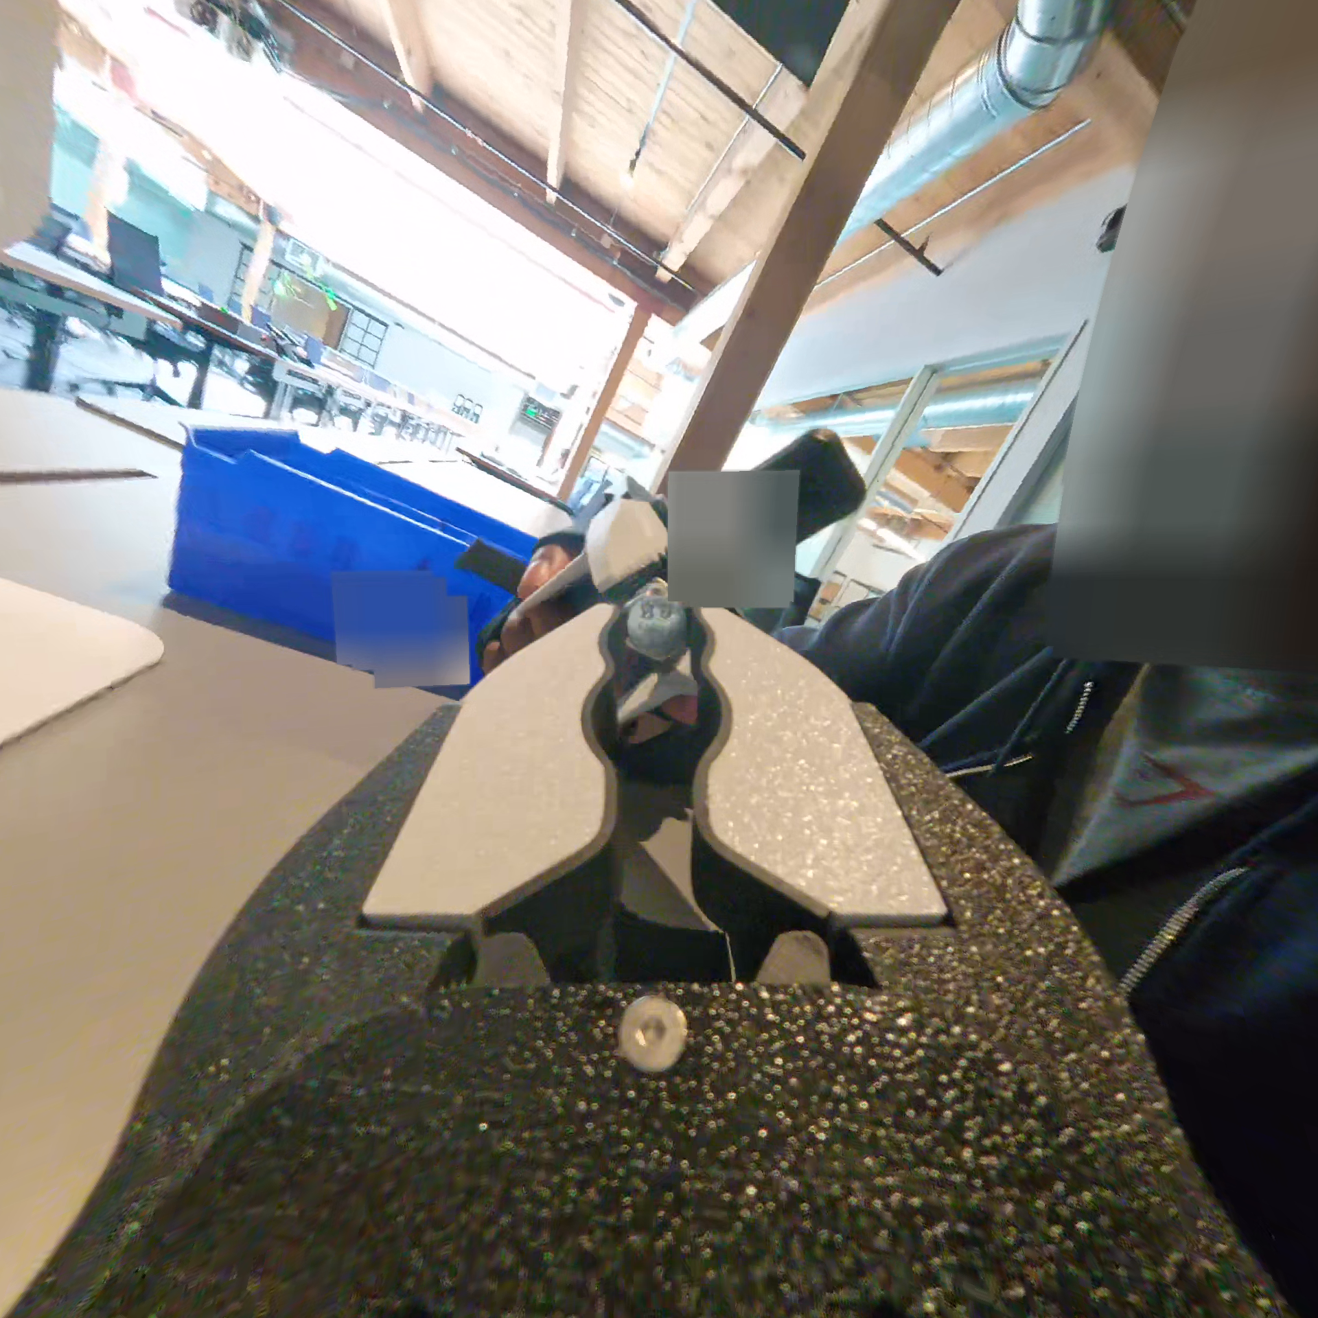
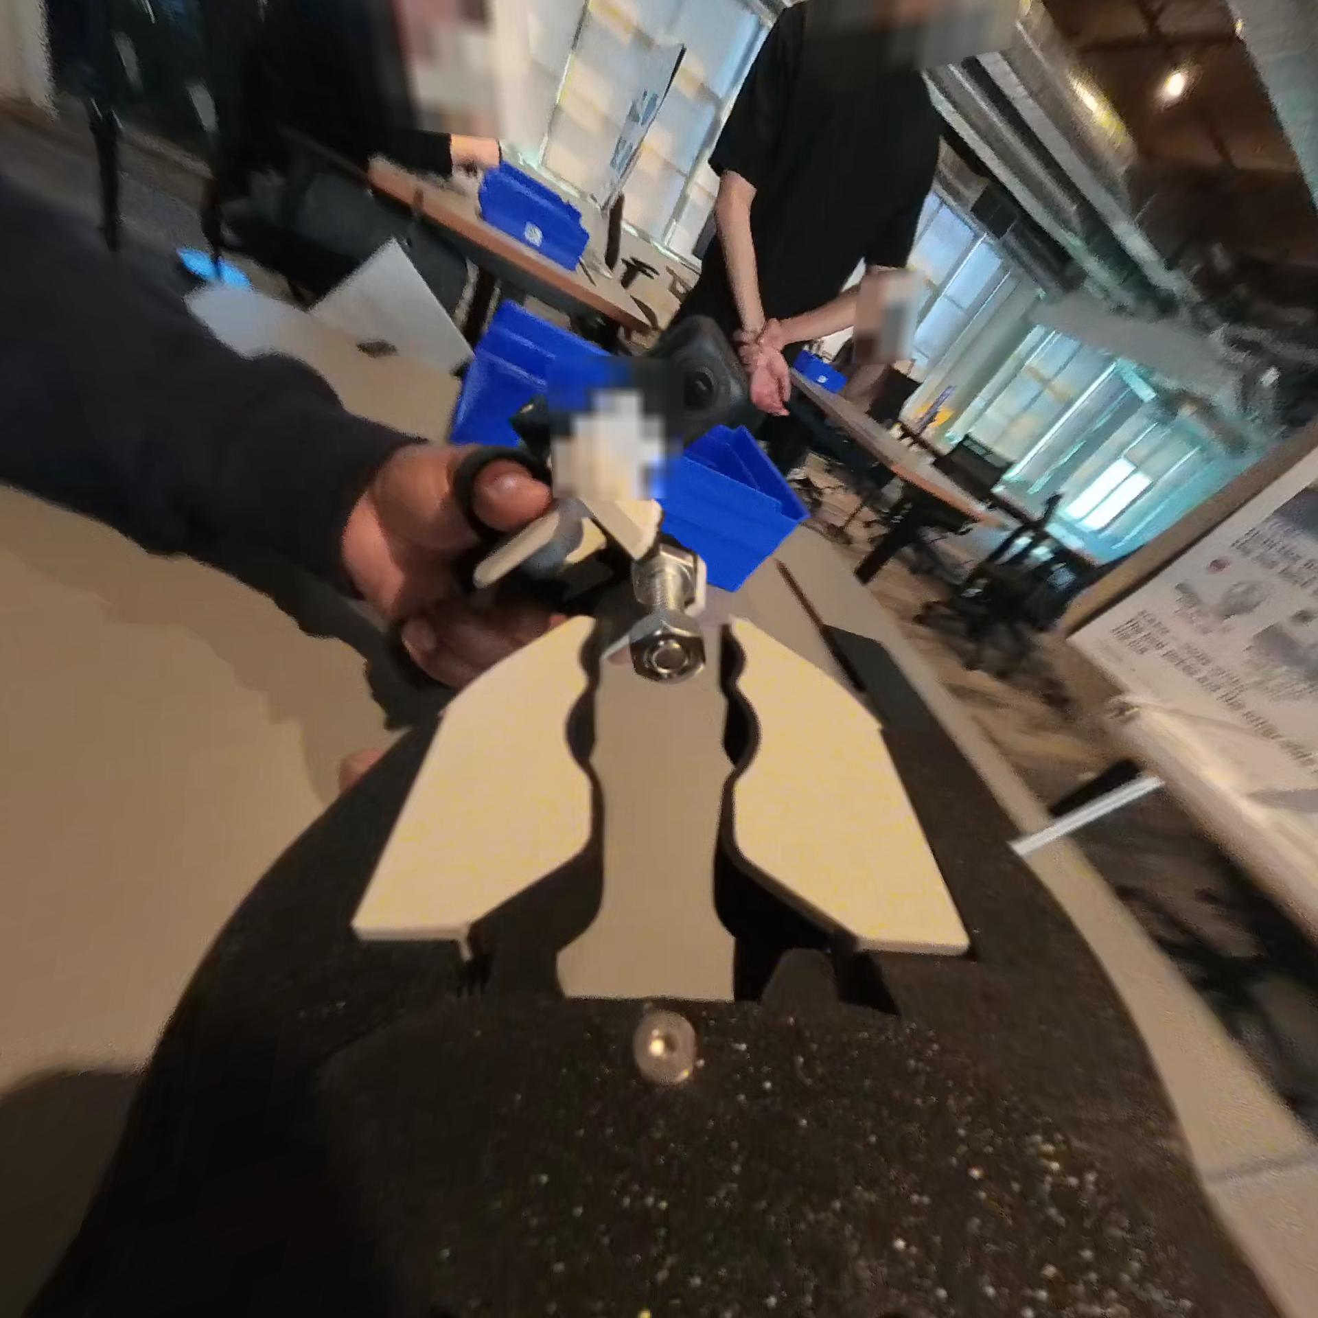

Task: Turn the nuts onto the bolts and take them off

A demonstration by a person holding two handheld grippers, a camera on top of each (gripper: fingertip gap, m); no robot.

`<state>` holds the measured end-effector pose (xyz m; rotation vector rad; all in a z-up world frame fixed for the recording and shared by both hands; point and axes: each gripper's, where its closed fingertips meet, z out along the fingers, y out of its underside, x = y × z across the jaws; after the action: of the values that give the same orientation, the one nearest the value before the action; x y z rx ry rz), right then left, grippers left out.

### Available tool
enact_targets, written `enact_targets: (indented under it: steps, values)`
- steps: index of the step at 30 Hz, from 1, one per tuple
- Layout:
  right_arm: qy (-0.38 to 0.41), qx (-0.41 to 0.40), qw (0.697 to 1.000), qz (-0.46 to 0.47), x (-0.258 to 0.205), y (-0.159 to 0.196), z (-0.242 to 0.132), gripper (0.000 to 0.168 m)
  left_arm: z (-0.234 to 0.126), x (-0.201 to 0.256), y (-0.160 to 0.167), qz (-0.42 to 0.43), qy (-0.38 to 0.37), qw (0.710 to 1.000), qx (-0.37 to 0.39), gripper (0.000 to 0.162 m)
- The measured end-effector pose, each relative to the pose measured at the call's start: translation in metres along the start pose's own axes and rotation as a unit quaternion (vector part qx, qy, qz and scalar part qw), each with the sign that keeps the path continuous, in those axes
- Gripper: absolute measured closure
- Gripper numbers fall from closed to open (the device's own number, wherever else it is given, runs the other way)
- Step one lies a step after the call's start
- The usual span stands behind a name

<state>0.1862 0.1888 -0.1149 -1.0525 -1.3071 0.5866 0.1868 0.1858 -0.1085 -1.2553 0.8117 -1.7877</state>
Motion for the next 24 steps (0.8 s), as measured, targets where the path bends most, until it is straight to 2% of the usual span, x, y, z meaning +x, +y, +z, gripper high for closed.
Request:
enact_targets:
  steps: [2, 5, 7, 11, 13, 16, 19, 21, 22, 24]
  values:
    - [-0.016, 0.014, 0.997, 0.081, 0.003, 0.000, 0.002, 0.121, -0.001, 0.002, -0.006, 0.054, -0.019, 0.998, 0.004, 0.146]
    - [-0.055, 0.052, 0.976, 0.204, 0.004, -0.005, 0.002, 0.117, -0.003, 0.005, -0.012, 0.152, -0.057, 0.987, -0.006, 0.146]
    - [-0.091, 0.088, 0.947, 0.296, 0.004, -0.012, 0.000, 0.116, -0.004, 0.008, -0.014, 0.213, -0.077, 0.974, -0.017, 0.146]
    - [-0.157, 0.145, 0.866, 0.452, 0.008, -0.019, -0.003, 0.117, -0.003, 0.013, -0.014, 0.306, -0.099, 0.946, -0.034, 0.146]
    - [-0.185, 0.157, 0.832, 0.499, 0.007, -0.020, -0.003, 0.119, -0.001, 0.016, -0.012, 0.342, -0.102, 0.933, -0.046, 0.146]
    - [-0.214, 0.161, 0.801, 0.536, 0.004, -0.020, -0.002, 0.119, 0.001, 0.018, -0.007, 0.382, -0.109, 0.915, -0.069, 0.146]
    - [-0.230, 0.151, 0.793, 0.544, -0.002, -0.020, 0.001, 0.122, 0.002, 0.019, -0.005, 0.393, -0.108, 0.910, -0.075, 0.146]
    - [-0.237, 0.150, 0.796, 0.536, -0.005, -0.022, 0.000, 0.136, 0.003, 0.020, -0.004, 0.393, -0.103, 0.910, -0.077, 0.146]
    - [-0.240, 0.153, 0.800, 0.528, -0.006, -0.024, -0.001, 0.149, 0.003, 0.020, -0.004, 0.392, -0.102, 0.911, -0.079, 0.146]
    - [-0.230, 0.150, 0.817, 0.507, -0.005, -0.024, -0.002, 0.150, 0.003, 0.019, -0.003, 0.384, -0.104, 0.914, -0.081, 0.146]
